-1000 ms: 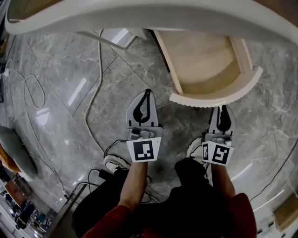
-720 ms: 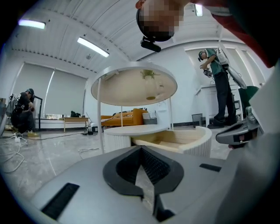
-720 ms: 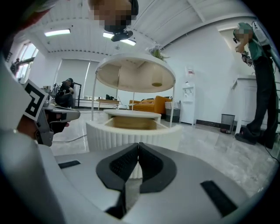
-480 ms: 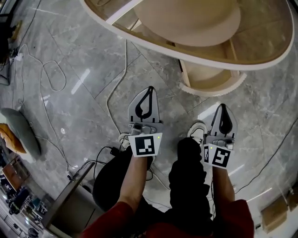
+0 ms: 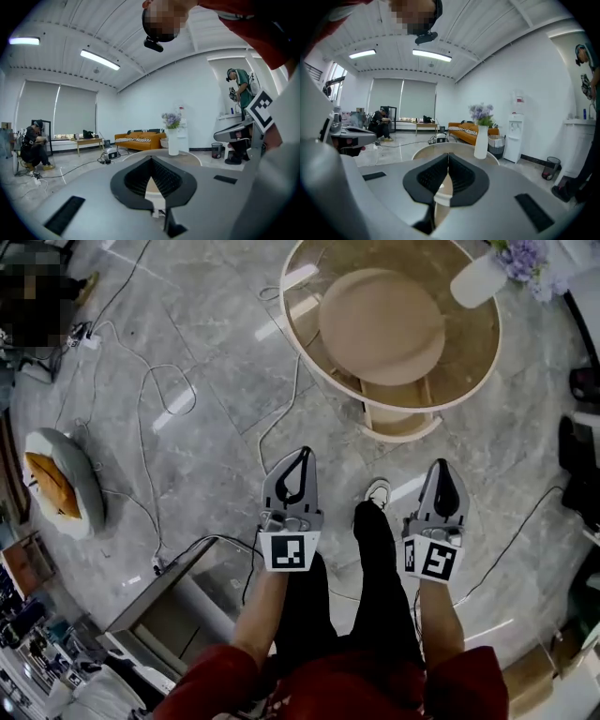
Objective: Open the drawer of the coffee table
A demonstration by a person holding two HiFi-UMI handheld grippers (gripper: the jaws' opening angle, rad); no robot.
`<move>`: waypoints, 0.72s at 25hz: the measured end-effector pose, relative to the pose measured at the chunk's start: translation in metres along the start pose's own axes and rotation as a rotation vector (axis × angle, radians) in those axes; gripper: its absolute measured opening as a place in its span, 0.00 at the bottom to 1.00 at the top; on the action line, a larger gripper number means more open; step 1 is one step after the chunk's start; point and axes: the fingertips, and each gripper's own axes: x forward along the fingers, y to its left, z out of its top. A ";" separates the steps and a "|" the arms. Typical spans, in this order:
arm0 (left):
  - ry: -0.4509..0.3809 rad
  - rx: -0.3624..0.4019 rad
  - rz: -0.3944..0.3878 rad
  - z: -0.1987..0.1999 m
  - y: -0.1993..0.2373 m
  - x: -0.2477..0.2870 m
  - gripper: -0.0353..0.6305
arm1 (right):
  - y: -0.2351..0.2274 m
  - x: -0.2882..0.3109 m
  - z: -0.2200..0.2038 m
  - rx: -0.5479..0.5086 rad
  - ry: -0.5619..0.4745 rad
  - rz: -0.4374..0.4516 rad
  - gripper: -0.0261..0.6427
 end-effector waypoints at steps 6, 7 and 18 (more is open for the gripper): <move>0.076 -0.052 0.007 0.148 0.033 -0.048 0.07 | 0.003 -0.028 0.171 0.015 -0.052 0.019 0.07; 0.062 -0.057 0.016 0.171 0.037 -0.052 0.07 | 0.002 -0.033 0.195 0.019 -0.075 0.019 0.07; -0.106 -0.035 0.094 0.347 0.071 -0.101 0.07 | 0.009 -0.095 0.365 0.043 -0.273 0.059 0.07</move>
